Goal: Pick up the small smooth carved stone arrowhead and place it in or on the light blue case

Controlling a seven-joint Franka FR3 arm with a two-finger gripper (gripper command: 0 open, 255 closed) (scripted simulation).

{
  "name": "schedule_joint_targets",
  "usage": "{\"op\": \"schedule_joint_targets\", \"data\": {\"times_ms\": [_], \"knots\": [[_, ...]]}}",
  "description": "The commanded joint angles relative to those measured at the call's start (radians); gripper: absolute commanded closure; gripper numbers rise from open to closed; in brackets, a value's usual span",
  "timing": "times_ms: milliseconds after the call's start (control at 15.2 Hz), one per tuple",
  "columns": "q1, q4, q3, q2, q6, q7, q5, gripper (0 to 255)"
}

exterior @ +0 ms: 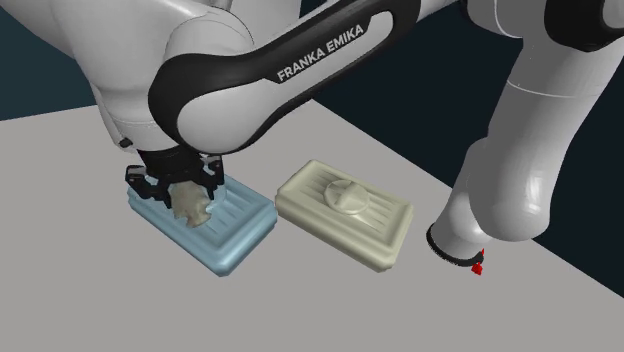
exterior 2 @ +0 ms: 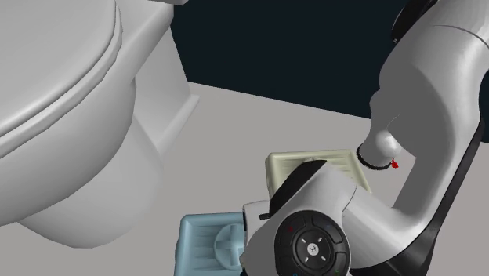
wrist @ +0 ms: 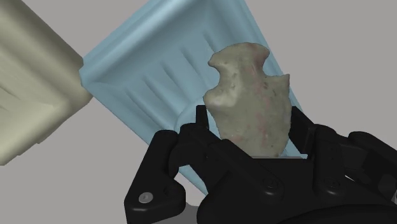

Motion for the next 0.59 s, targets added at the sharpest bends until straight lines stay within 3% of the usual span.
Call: {"op": "schedule_joint_targets", "data": {"times_ms": [0,330,528], "knots": [[-0.001,0.019,0.001,-0.009,-0.026,-0.009,0.008,255],[-0.002,0.058,0.004,-0.026,-0.078,-0.024,0.022,255],[-0.038,0.08,-0.024,-0.008,-0.072,-0.087,0.018,255]]}}
